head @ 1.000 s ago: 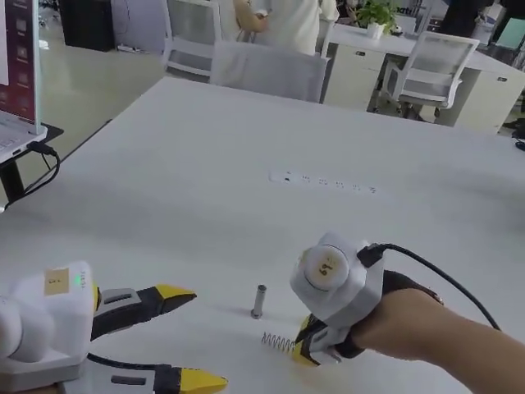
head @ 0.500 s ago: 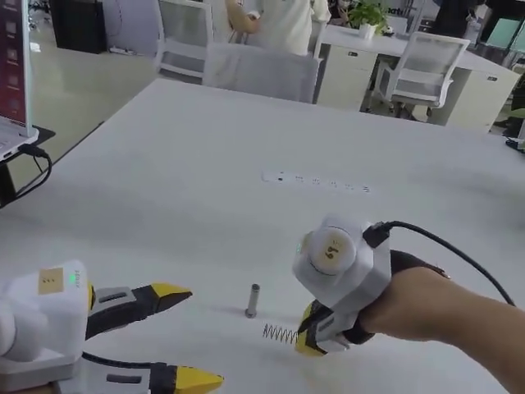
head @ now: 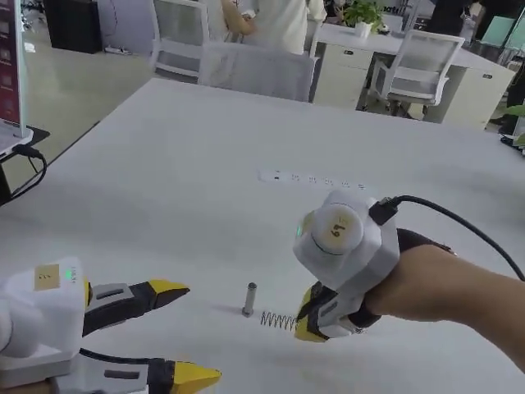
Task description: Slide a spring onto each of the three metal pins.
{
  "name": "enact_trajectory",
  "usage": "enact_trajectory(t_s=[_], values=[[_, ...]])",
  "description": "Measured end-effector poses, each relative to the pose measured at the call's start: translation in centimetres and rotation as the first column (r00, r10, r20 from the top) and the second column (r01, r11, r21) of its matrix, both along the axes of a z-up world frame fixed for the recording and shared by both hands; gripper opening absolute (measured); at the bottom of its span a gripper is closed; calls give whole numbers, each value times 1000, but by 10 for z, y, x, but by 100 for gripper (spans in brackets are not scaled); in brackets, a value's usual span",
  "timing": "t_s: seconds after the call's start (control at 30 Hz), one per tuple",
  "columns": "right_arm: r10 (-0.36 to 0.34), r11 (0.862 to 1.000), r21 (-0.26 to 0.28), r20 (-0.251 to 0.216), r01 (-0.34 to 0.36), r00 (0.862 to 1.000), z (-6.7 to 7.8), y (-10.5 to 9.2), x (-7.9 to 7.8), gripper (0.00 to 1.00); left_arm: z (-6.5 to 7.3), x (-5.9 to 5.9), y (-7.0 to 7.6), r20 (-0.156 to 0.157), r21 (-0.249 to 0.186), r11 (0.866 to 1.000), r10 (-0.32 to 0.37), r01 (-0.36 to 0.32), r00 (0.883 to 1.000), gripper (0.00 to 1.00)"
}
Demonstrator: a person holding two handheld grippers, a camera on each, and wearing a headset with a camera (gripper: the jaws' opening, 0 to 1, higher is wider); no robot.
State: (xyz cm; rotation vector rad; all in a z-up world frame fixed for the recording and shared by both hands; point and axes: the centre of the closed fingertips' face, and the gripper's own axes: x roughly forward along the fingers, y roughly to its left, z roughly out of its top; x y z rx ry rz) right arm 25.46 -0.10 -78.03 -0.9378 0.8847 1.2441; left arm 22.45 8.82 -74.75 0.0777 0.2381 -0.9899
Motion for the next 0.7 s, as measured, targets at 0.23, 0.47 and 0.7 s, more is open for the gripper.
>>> enact_trajectory(t_s=[0.23, 0.47, 0.7], values=[[25, 1000, 8, 16, -25, 1000, 18, 5, -2, 7, 0, 0, 0, -2, -2, 1000, -1, 1, 1000, 62], [52, 999, 8, 32, -52, 998, 27, 10, -4, 7, 0, 0, 0, -1, -2, 1000, -4, 4, 1000, 62], [63, 998, 6, 30, -63, 998, 27, 12, -4, 7, 1, 1, 0, -1, -9, 1000, -2, 2, 1000, 61]])
